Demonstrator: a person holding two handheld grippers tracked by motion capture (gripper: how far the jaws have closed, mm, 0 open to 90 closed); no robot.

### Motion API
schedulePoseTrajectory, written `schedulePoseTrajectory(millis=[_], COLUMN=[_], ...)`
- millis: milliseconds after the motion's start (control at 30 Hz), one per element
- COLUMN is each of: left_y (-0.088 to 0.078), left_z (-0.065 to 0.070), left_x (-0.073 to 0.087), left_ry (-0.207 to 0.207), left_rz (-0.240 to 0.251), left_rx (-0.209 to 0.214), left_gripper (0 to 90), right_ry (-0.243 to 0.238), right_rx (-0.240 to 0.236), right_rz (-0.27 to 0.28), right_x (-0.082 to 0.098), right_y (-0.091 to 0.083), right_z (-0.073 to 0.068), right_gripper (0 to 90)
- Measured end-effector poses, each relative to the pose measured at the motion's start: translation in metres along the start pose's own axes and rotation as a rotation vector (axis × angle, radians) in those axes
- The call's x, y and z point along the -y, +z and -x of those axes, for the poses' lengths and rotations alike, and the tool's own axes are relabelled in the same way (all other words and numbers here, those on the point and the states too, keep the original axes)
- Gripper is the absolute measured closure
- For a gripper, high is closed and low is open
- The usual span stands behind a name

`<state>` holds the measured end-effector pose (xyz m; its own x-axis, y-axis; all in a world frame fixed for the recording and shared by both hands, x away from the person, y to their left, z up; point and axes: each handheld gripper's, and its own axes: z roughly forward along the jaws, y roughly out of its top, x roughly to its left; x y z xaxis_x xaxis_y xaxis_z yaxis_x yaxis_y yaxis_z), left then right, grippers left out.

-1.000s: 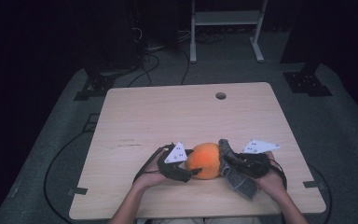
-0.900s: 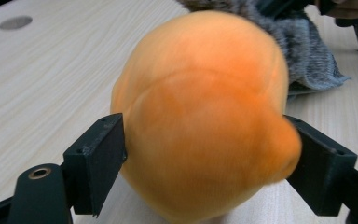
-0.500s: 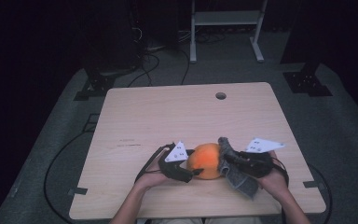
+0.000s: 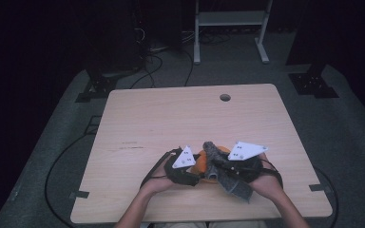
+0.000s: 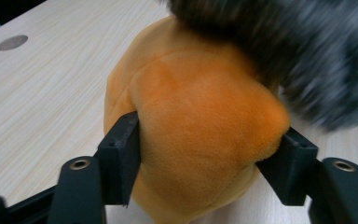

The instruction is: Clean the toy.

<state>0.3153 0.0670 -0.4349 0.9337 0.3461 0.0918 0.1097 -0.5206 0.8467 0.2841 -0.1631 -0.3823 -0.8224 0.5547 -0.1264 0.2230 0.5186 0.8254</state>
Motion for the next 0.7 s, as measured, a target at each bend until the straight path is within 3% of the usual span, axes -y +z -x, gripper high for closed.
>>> schedulePoseTrajectory(millis=[100, 167, 333, 433, 500, 567, 633, 700], left_y=[-0.003, -0.002, 0.000, -0.001, -0.003, -0.006, -0.008, -0.004], left_z=[-0.006, -0.004, -0.005, -0.006, -0.007, -0.008, -0.010, -0.009], left_x=[0.000, 0.000, 0.003, 0.005, 0.003, -0.004, -0.007, -0.005], left_ry=[-0.090, -0.061, -0.051, -0.050, -0.067, -0.117, -0.175, -0.144], left_rz=[0.043, 0.040, -0.010, -0.026, -0.003, 0.038, 0.082, 0.040], left_rx=[0.032, 0.017, -0.001, 0.010, 0.039, 0.062, 0.079, 0.039], left_gripper=[18.9, 24.0, 31.3, 31.5, 28.1, 17.1, 15.7, 22.8], right_ry=[0.029, 0.033, 0.098, 0.159, 0.175, 0.159, 0.129, 0.095], right_rx=[-0.019, -0.023, -0.010, 0.036, 0.037, 0.047, 0.040, 0.036], right_rz=[0.004, 0.014, 0.031, 0.015, 0.009, 0.004, 0.009, 0.005], right_x=[0.006, 0.007, 0.019, 0.037, 0.043, 0.043, 0.037, 0.032], right_y=[0.009, 0.010, 0.002, -0.005, -0.008, -0.009, -0.009, -0.008], right_z=[0.000, -0.002, 0.013, 0.026, 0.029, 0.025, 0.018, 0.013], right_gripper=[74.4, 74.3, 74.3, 74.3, 74.4, 74.4, 74.4, 74.3])
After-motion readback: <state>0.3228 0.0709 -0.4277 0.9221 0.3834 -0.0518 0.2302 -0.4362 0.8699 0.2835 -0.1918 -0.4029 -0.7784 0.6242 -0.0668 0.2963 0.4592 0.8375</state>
